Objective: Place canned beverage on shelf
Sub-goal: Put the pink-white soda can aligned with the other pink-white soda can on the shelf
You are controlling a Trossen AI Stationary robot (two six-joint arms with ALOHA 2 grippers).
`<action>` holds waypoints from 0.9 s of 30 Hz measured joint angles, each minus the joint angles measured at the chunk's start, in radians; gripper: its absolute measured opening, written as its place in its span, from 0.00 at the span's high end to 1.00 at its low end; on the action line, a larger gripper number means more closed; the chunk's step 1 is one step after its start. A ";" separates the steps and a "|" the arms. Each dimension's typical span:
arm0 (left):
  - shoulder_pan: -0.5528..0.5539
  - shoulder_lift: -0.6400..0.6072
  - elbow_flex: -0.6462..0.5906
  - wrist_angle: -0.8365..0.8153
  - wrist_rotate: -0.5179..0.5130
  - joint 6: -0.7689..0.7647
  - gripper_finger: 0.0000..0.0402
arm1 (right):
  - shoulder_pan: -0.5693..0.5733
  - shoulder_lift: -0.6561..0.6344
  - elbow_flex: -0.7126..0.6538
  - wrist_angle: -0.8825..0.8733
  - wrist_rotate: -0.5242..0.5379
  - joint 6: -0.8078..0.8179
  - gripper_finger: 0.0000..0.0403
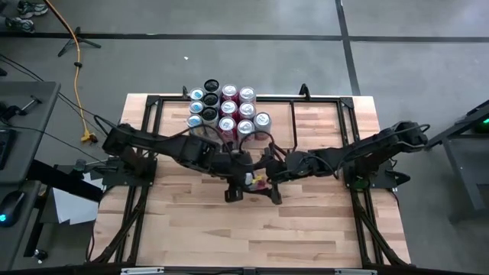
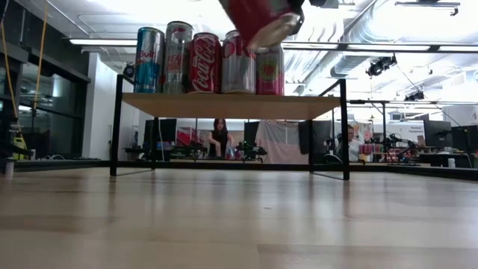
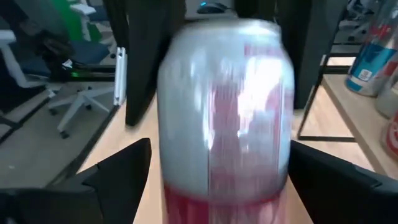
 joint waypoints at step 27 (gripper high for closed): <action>-0.016 -0.065 0.040 -0.086 0.020 -0.102 0.09 | 0.021 -0.153 -0.002 -0.366 -0.056 0.104 0.32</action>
